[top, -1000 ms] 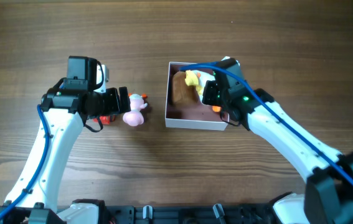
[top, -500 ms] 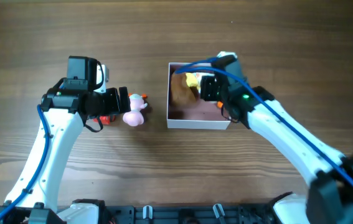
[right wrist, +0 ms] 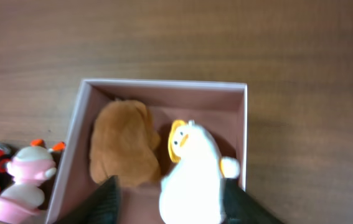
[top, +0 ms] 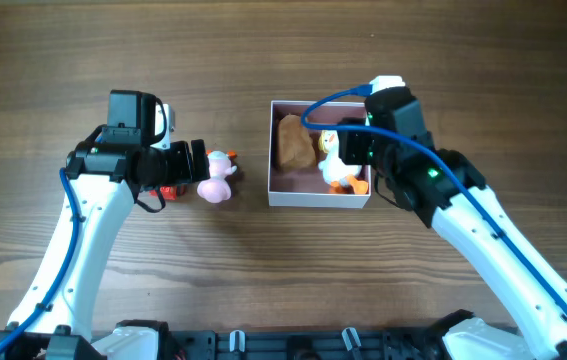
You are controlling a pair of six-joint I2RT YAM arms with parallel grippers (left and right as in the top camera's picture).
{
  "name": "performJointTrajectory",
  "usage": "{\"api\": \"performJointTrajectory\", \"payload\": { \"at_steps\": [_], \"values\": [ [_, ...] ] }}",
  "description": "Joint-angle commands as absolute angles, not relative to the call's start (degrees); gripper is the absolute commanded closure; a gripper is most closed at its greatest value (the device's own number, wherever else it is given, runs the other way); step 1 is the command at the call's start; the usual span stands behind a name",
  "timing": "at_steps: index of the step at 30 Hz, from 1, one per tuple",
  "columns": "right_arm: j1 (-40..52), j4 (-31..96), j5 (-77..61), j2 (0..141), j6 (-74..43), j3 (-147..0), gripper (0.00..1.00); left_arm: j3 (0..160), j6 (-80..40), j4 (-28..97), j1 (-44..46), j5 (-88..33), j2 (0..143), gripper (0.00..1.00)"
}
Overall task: Pack container
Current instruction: 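Lower the duck into the box beside the hamster and adjust it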
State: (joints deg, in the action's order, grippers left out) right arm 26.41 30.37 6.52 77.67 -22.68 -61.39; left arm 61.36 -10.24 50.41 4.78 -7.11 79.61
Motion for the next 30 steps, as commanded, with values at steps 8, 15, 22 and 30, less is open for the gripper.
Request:
{"api": "performJointTrajectory", "payload": {
  "at_steps": [8, 15, 22, 30],
  "values": [
    [26.17, 29.19, 3.75, 95.20, -22.72, -61.80, 0.95, 62.37, -10.76, 50.43, 4.60, -6.74, 79.90, 0.00],
    [26.17, 20.47, 5.85, 102.24, -21.10, -61.80, 0.88, 62.37, -10.76, 50.43, 4.62, -6.74, 79.90, 0.00],
    [26.17, 16.16, 12.40, 101.58, -19.33, -61.93, 0.89, 62.37, -10.76, 50.43, 4.62, -6.74, 79.90, 0.00],
    [26.17, 25.41, 1.04, 86.13, -18.02, -61.93, 0.96, 62.37, -10.76, 50.43, 4.62, -6.74, 79.90, 0.00]
  ]
}}
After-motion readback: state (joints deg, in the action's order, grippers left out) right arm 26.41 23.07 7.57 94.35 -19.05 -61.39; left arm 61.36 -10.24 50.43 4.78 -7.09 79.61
